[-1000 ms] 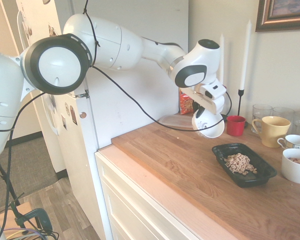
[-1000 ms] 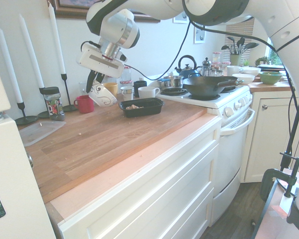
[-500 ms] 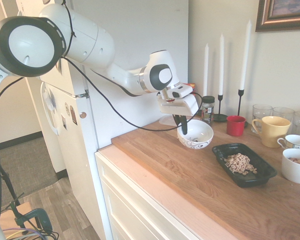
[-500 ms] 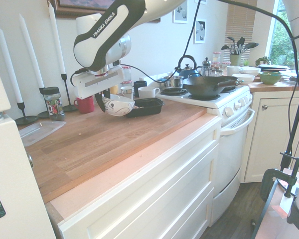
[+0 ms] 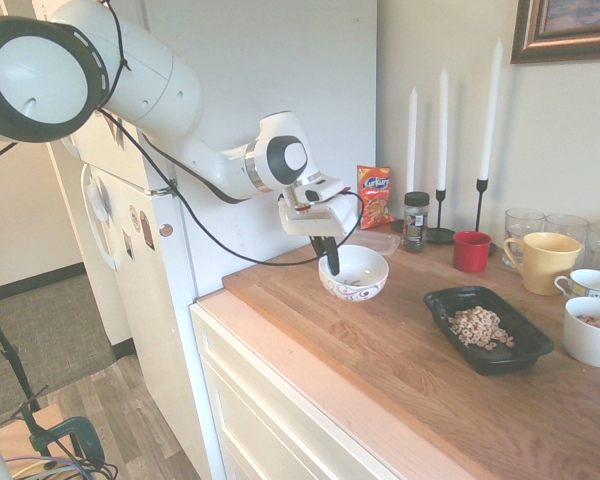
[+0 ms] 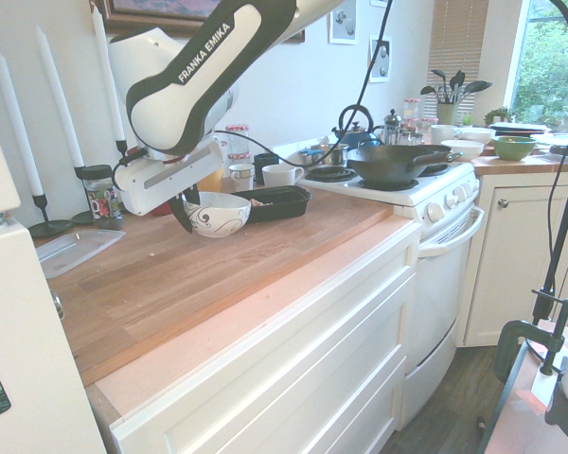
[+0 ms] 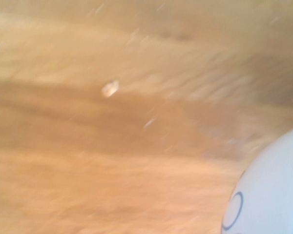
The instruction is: Pour the cereal into the box
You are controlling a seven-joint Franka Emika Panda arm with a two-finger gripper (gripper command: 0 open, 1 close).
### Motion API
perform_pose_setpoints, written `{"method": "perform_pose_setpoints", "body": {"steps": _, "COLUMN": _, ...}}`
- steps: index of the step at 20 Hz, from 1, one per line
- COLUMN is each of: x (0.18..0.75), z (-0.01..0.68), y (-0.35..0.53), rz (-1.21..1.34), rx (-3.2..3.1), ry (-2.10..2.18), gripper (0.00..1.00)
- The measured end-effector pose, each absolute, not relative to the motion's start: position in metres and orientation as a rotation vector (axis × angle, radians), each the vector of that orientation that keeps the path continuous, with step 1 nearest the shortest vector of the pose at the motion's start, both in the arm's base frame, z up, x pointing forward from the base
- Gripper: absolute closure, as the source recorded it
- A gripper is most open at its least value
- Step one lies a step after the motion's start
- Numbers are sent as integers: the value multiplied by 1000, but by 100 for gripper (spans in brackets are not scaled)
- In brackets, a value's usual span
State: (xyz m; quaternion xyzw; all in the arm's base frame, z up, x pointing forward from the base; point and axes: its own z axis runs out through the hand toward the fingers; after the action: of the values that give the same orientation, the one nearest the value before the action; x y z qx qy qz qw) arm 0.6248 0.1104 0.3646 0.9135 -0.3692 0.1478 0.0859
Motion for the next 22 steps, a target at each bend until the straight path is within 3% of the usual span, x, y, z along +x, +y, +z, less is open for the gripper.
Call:
{"method": "perform_pose_setpoints", "body": {"steps": 13, "x": 618, "z": 315, "y": 138, "rz": 506, "rx": 2647, "ry": -988, "gripper": 100}}
{"method": "perform_pose_setpoints", "body": {"steps": 14, "x": 617, "z": 312, "y": 140, "rz": 510, "rx": 2643, "ry": -980, "gripper": 0}}
{"method": "perform_pose_setpoints", "body": {"steps": 22, "x": 617, "z": 309, "y": 142, "rz": 510, "rx": 2638, "ry": -986, "gripper": 0}}
